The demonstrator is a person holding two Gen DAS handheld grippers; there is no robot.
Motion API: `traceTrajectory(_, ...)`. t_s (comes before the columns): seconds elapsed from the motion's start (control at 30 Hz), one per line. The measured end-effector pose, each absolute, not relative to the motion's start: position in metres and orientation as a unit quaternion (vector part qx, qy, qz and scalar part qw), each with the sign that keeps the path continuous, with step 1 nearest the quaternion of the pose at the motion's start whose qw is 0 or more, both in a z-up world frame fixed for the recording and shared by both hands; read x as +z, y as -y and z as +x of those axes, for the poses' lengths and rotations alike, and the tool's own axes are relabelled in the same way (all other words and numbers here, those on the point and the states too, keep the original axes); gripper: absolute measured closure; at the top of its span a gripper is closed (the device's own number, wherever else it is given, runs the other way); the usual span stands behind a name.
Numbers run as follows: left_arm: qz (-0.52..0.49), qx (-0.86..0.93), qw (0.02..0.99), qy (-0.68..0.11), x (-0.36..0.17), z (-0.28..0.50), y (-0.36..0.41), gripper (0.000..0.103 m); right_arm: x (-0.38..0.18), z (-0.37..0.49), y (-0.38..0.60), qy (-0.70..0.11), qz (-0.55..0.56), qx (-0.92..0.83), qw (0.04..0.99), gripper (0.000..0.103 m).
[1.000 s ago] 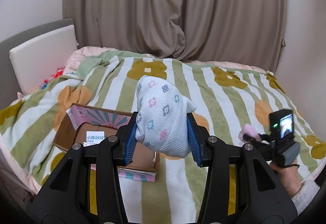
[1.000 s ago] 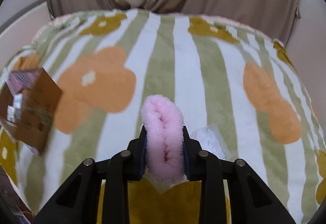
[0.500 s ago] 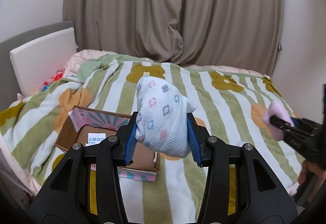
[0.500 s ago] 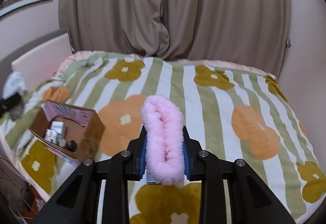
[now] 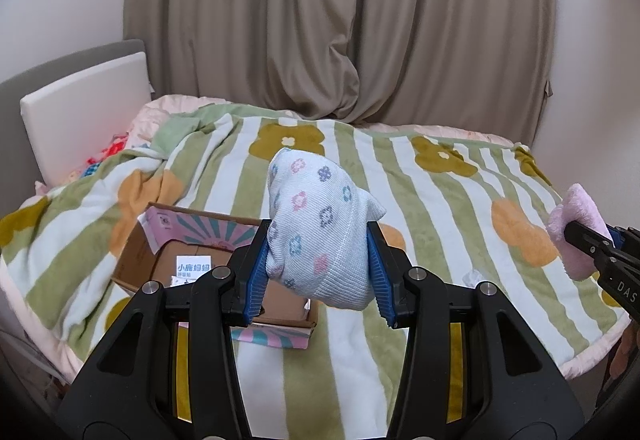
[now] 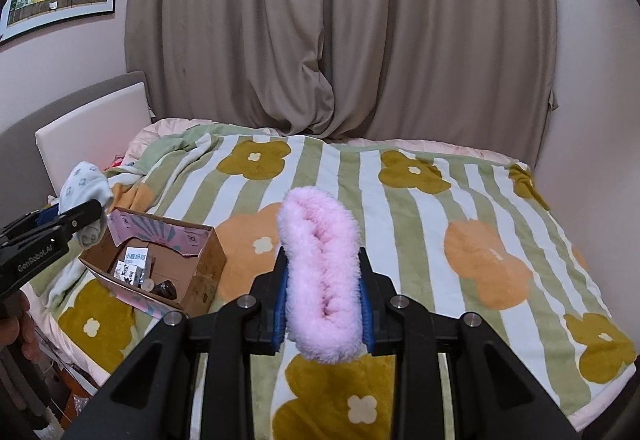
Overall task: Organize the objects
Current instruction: 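Carry sock and headband over the cardboard box and release both inside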
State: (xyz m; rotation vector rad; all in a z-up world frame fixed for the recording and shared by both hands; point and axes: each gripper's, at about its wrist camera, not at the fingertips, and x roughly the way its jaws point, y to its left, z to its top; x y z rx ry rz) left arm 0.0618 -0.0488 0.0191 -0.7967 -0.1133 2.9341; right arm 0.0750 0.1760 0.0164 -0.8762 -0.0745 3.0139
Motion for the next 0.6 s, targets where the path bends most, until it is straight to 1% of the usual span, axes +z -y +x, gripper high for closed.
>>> traceTrajectory(0.3, -0.272, 0.961, 0.043, 0.035, 0.02, 0.053, 0.06, 0.062, 0.019, 0.064, -0.167, 0.037, -0.282, 0.959, -0.012, 0.076)
traceTrajectory(0.6, -0.278, 0.96, 0.017, 0.04, 0.026, 0.026, 0.101, 0.062, 0.029, 0.027, -0.13, 0.07, -0.273, 0.958, -0.057, 0.076)
